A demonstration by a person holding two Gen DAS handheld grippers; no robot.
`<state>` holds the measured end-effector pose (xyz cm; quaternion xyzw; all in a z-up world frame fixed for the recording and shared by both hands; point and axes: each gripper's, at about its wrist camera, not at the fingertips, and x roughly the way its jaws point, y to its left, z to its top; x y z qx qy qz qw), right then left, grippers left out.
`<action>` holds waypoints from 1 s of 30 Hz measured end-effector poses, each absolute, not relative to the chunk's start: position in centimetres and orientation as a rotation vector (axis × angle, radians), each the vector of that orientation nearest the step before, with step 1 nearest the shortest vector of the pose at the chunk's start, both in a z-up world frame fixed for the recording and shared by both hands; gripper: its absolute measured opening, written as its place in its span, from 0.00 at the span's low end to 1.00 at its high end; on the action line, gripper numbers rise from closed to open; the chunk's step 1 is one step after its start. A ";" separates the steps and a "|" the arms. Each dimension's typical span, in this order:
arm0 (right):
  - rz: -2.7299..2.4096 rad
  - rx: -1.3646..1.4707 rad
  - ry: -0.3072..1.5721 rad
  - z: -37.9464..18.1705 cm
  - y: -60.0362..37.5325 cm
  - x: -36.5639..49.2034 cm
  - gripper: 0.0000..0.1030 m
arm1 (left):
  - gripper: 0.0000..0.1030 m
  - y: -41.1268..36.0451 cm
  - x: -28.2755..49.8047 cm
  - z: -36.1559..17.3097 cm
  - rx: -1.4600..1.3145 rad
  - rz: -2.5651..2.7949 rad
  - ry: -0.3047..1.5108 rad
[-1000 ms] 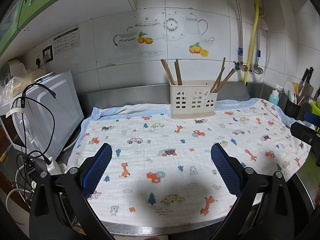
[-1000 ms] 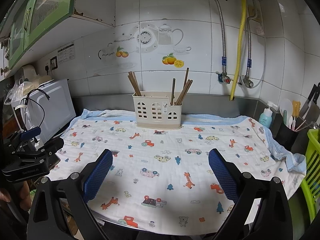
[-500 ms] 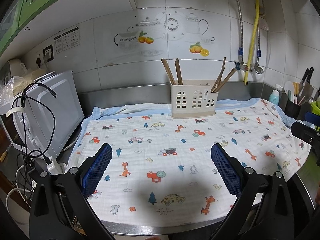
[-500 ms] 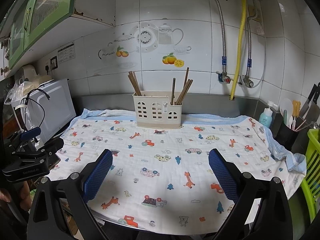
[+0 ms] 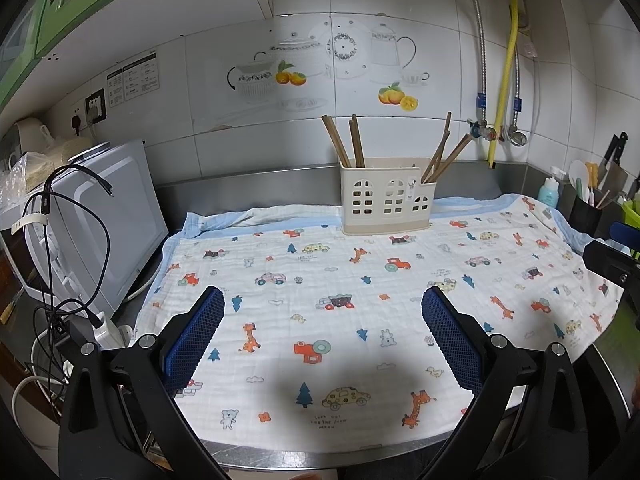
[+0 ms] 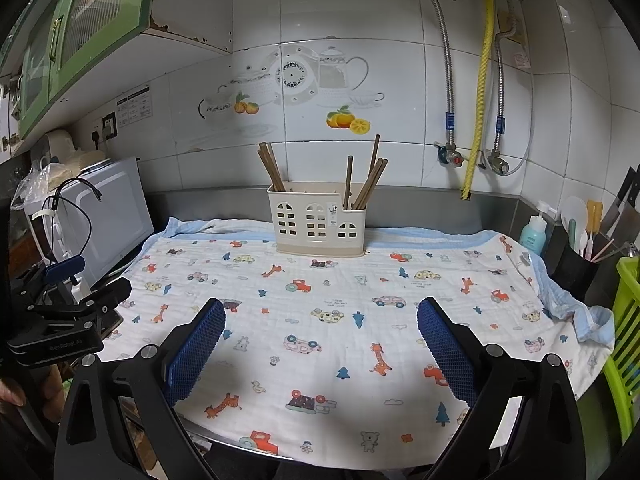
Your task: Organize utensils
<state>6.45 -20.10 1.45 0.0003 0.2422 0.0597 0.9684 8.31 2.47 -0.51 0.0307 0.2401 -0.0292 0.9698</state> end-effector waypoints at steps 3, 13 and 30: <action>0.120 0.001 0.488 1.5 -20.1 6.4 0.91 | 0.95 2.4 8.3 -0.5 0.063 -0.058 0.484; 0.120 0.001 0.488 1.5 -20.1 6.4 0.91 | 0.95 2.4 8.4 -0.7 0.062 -0.061 0.485; 0.129 0.004 0.489 1.6 -20.0 6.5 0.91 | 0.95 2.3 8.4 -0.7 0.066 -0.063 0.486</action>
